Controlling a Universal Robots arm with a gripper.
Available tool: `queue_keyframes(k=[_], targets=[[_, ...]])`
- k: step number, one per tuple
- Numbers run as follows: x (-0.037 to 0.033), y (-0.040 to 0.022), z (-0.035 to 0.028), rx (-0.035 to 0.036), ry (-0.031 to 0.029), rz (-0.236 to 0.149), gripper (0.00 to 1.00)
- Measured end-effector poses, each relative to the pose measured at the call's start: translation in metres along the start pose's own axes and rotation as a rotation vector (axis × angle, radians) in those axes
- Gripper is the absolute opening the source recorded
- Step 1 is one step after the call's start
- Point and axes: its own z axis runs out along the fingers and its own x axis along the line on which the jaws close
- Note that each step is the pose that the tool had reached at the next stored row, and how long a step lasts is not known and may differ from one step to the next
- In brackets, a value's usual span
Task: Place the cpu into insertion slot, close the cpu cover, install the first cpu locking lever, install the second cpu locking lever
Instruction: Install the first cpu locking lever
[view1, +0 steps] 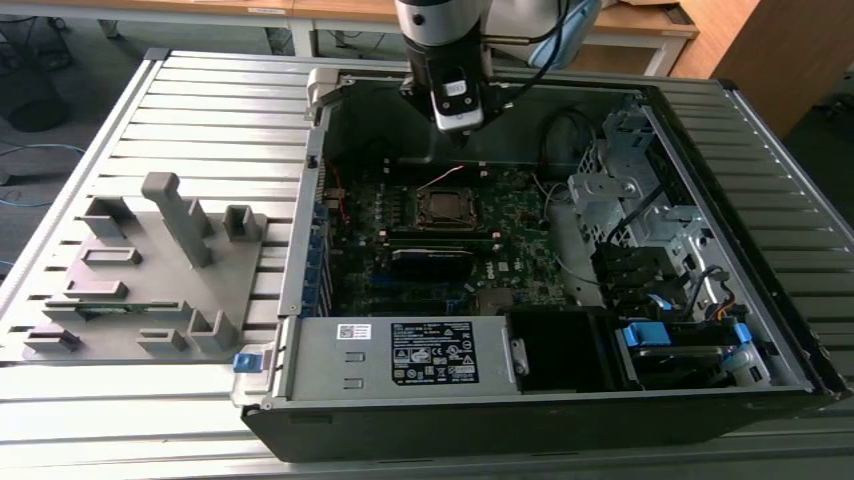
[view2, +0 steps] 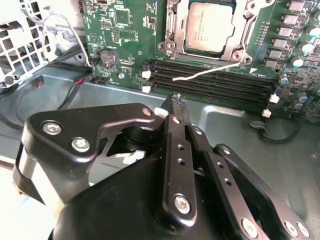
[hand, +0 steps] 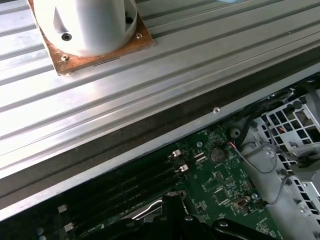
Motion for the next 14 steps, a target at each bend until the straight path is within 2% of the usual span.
queue_keyframes(k=[5,9,14], targets=[[0.0012,-0.0023,0.0074,0.0,0.0,0.0,0.11],[0.0013,-0.0024,0.0077,0.0002,0.0,0.0,0.11],[0.0057,-0.0047,0.0108,0.0001,0.0,0.0,0.11]])
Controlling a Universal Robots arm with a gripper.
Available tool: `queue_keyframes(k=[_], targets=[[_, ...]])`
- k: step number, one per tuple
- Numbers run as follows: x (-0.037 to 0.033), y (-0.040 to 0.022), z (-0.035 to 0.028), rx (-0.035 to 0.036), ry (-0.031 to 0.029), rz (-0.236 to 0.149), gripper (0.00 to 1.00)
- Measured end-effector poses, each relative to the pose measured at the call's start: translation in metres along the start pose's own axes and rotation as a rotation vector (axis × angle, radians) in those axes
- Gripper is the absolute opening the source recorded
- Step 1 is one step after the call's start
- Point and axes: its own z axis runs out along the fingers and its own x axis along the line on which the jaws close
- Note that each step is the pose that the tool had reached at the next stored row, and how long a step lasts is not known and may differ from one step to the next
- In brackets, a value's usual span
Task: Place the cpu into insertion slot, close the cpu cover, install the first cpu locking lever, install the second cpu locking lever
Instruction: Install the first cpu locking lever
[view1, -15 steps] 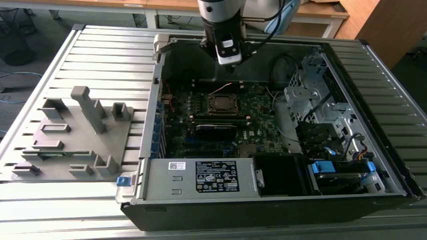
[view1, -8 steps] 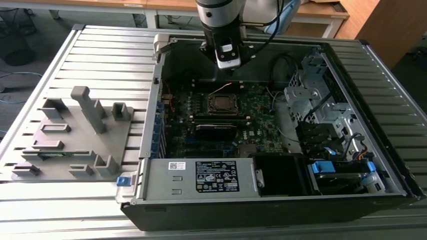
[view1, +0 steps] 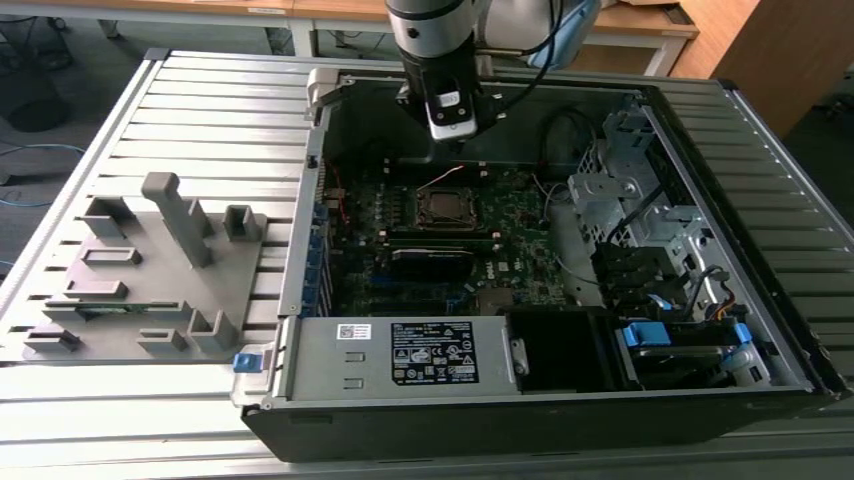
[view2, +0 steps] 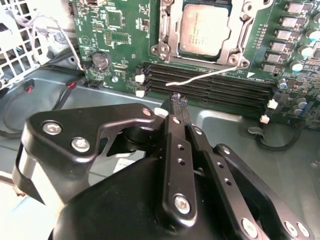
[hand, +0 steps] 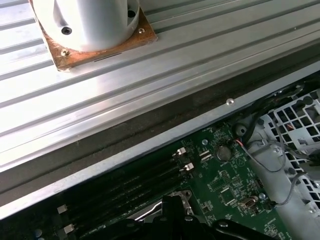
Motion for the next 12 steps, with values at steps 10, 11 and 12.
queue_keyframes(k=[10,11,12], targets=[[0.0028,-0.0042,0.0145,0.0001,0.0,0.0,0.11],[0.0031,-0.0041,0.0148,0.0,0.0,0.0,0.11],[0.0035,-0.004,0.0154,-0.0004,0.0002,0.0,0.11]])
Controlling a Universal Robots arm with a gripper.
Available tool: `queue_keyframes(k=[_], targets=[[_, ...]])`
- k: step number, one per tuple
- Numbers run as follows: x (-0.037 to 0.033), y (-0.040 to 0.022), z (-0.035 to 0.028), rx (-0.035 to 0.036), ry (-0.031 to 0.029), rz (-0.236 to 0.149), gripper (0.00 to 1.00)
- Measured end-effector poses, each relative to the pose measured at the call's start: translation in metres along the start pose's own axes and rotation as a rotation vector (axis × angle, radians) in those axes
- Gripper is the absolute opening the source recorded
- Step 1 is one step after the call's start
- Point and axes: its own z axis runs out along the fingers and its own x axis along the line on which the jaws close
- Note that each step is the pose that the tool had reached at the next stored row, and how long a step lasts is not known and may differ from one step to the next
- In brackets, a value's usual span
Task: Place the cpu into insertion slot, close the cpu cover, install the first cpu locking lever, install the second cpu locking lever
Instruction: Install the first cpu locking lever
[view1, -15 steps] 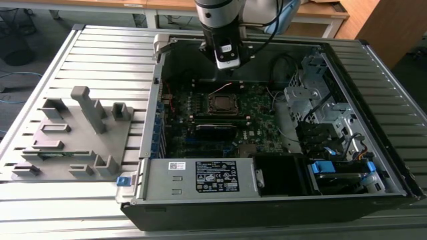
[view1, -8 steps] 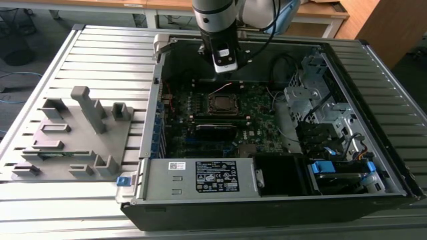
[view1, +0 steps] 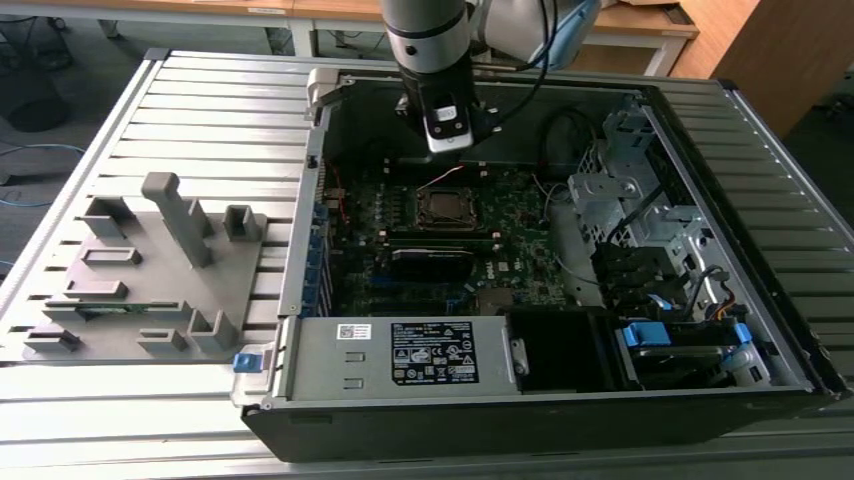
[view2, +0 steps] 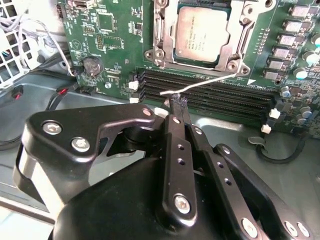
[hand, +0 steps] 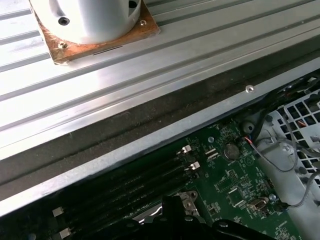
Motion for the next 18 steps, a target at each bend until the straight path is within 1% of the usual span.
queue_keyframes(k=[6,10,15,18], targets=[[0.0038,0.0014,0.0055,-0.0057,0.0025,0.002,0.11],[0.0056,0.0013,0.0106,-0.0058,0.0027,0.002,0.11],[0.0069,-0.001,0.0188,-0.0058,0.0026,0.002,0.11],[0.0071,-0.0013,0.0197,-0.0056,0.0026,0.002,0.11]])
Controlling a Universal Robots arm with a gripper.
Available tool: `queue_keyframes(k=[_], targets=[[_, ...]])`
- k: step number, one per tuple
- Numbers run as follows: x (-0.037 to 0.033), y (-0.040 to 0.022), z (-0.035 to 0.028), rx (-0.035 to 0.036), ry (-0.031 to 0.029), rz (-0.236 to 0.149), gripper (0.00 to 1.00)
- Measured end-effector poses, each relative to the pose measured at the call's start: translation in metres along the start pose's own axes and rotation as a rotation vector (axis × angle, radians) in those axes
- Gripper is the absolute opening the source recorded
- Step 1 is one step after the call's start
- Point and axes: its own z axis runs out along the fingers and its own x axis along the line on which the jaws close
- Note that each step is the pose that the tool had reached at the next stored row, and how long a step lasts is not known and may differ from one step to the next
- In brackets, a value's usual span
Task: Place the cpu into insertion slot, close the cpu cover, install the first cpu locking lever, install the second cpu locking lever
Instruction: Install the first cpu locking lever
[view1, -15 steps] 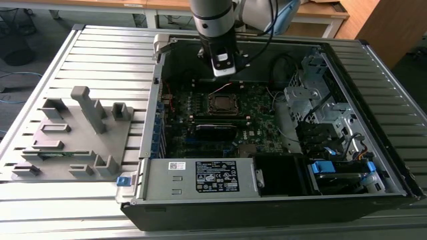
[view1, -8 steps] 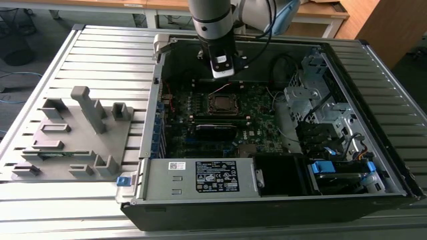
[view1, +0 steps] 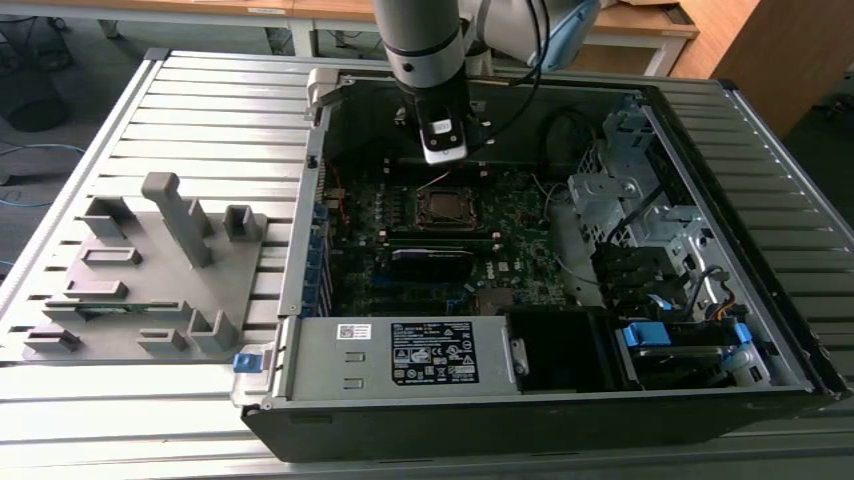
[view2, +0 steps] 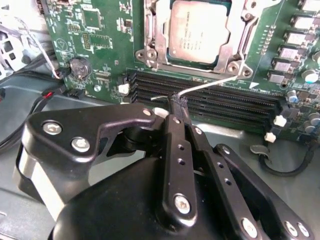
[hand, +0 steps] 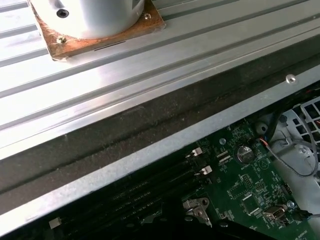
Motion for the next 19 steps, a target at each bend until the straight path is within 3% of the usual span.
queue_keyframes(k=[12,19], targets=[[0.0014,-0.0037,0.0133,-0.0003,-0.0001,0.0,0.11],[-0.0003,-0.0032,0.0153,-0.0003,0.0,0.0,0.11]])
